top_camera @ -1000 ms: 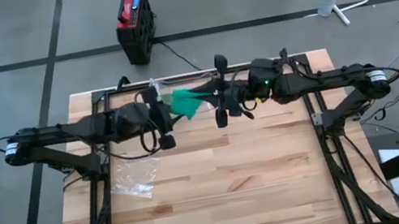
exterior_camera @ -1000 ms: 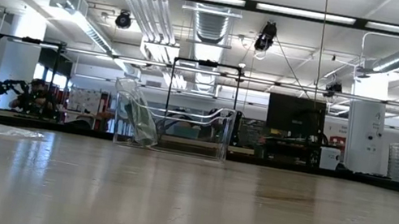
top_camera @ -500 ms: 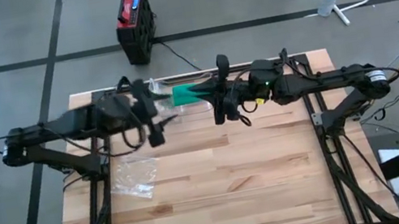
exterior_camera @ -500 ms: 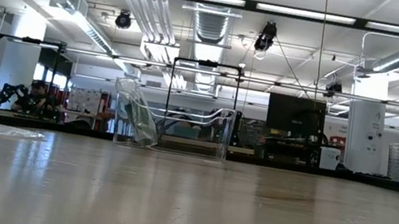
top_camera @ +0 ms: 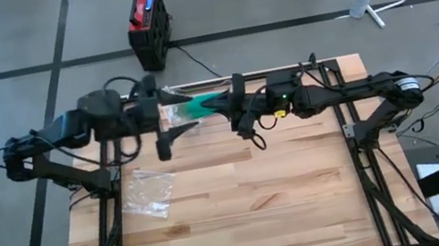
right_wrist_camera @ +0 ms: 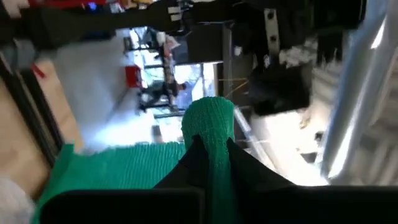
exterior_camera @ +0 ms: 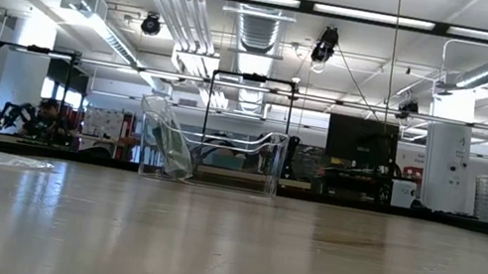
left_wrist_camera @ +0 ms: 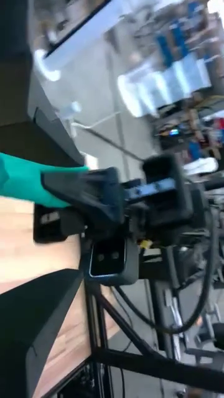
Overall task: Roll bandage
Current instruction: Roll the blue bandage
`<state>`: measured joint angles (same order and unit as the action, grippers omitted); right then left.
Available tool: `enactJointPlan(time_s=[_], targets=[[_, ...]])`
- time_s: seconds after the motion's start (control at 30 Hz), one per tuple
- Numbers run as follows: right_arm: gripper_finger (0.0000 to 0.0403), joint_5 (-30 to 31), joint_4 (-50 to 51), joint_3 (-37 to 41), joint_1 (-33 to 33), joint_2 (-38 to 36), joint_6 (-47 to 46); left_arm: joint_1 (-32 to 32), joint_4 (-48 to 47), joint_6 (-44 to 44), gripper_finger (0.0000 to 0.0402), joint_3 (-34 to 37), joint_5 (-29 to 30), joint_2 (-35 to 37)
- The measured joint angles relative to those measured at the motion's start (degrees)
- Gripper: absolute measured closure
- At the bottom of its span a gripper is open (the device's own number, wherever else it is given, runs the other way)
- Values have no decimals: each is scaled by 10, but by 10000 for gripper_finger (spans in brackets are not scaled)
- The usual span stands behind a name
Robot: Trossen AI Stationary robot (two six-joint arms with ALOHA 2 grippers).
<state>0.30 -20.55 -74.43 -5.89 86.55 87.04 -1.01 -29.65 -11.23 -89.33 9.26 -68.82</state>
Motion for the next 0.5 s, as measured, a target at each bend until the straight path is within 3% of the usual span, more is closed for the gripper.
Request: enactJointPlan(time_s=[0.3,0.5], targets=[[390,14,-7,0,4,14,238,25,-54,92,162,1,21,-26],[390,13,-7,0,11,14,307,39,-71,93,171,1,24,-21]])
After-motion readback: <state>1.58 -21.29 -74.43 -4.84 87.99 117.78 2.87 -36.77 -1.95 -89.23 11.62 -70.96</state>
